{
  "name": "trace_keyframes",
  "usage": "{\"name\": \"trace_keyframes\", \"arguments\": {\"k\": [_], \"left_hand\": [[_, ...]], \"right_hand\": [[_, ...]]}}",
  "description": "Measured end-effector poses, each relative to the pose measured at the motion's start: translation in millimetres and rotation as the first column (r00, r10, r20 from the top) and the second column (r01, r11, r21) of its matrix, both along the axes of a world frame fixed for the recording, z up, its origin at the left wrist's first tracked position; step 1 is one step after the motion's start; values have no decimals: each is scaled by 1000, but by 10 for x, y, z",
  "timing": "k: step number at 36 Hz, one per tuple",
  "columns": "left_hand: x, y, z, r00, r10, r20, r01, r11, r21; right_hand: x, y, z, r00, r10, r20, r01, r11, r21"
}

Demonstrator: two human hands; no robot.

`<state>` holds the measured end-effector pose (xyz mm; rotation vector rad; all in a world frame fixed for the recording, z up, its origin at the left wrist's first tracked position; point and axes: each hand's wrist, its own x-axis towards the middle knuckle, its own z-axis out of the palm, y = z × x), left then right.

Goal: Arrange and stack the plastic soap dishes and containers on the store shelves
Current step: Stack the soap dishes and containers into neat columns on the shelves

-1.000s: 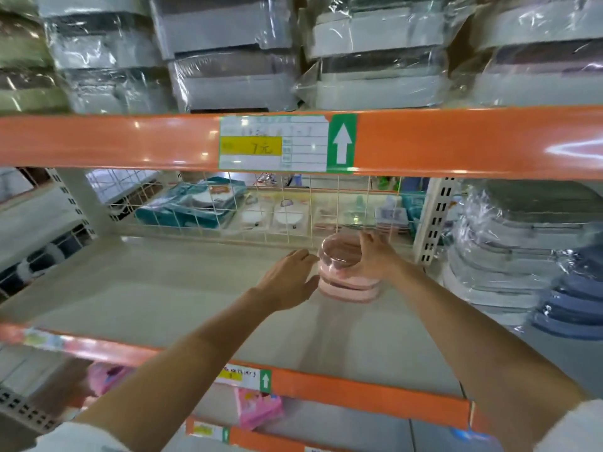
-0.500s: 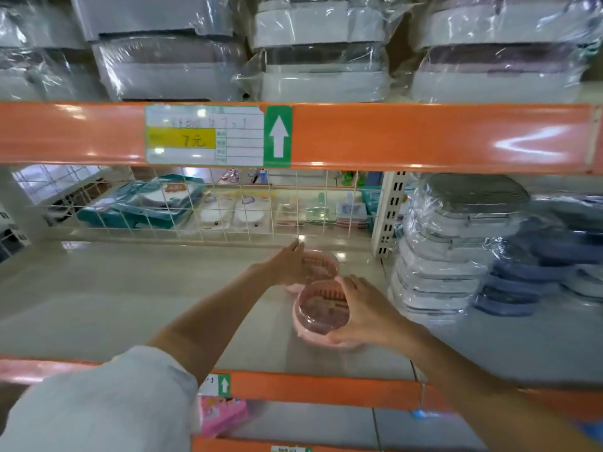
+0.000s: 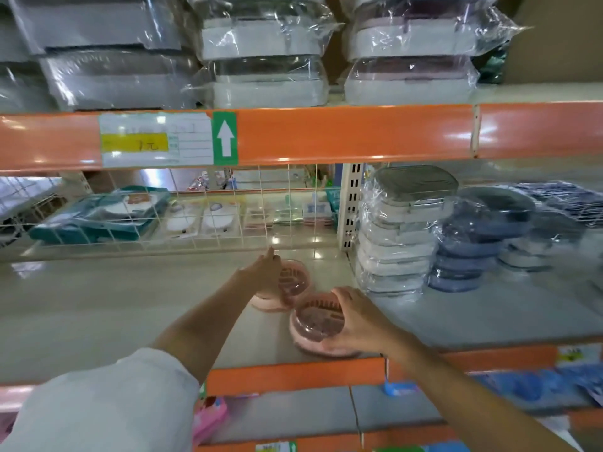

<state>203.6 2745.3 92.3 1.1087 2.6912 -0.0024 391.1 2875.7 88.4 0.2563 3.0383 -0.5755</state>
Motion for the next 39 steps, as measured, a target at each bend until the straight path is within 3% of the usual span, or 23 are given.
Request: {"name": "trace_keyframes", "arguments": {"k": [9, 12, 15, 17, 20, 23, 30, 39], "left_hand": [[487, -518, 52, 995, 102, -8, -99, 975, 198], [731, -649, 160, 992, 81, -100, -54, 967, 247], [978, -817, 287, 976, 56, -211, 39, 906, 421], [1216, -929, 495, 978, 26, -208, 75, 885, 460], [1404, -1029, 627, 992, 3, -123, 44, 923, 381], [1581, -1077, 750, 994, 1, -113, 46, 911, 411], [2049, -905, 1186, 957, -67, -283, 236, 745, 623], [2493, -498, 1948, 933, -128, -335, 353, 502, 790]], "right_hand": [[242, -148, 277, 990, -81, -115, 92, 992, 89], [373, -196, 424, 982, -112, -154, 121, 991, 50], [545, -263, 523, 976, -144, -162, 150, 988, 27], [679, -312, 574, 969, -183, -168, 190, 982, 24], [898, -377, 679, 948, -249, -197, 257, 966, 16], [1128, -344, 800, 918, -289, -270, 285, 957, -57], [1904, -212, 1322, 808, -435, -397, 331, 893, -304], [2432, 144, 2002, 670, -568, -479, 340, 808, -482]]}}
